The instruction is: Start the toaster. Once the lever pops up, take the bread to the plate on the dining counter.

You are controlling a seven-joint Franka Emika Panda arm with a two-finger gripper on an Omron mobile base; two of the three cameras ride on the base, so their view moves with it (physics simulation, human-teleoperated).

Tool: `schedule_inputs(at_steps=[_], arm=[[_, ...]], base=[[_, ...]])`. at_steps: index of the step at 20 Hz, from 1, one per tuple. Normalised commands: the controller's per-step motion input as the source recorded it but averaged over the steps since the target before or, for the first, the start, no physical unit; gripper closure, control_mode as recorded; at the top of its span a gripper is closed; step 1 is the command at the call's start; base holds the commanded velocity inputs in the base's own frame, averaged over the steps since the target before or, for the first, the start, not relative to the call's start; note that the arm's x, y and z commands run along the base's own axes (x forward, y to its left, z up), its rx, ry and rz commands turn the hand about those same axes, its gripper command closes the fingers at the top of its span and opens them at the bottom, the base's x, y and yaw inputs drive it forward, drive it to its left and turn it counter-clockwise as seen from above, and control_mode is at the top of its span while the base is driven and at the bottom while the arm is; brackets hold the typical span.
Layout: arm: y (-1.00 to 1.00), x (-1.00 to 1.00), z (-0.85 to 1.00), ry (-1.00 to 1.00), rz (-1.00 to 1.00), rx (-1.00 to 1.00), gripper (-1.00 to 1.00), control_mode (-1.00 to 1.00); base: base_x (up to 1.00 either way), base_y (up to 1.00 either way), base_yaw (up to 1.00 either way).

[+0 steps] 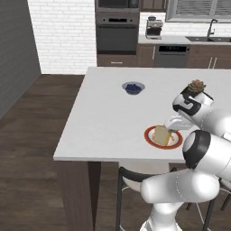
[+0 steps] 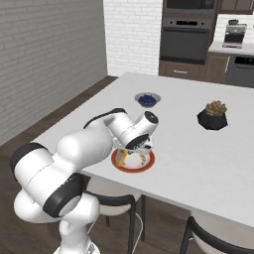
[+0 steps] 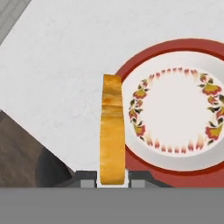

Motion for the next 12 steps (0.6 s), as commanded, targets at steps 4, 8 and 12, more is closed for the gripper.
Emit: schedule_inputs(at_steps=[4, 8, 12], arm=[[-0.17, 0.15, -0.01, -0.03, 0.0, 0.0, 1.0, -1.0], [-0.16, 0.2, 0.0, -0.04, 0.0, 0.0, 1.0, -1.0], [0.0, 0.14, -0.13, -0.03, 0.0, 0.0, 1.0, -1.0]], base=[[0.0, 0.0, 0.0], [0.0, 0.0, 0.0], [0.0, 0.0, 0.0]])
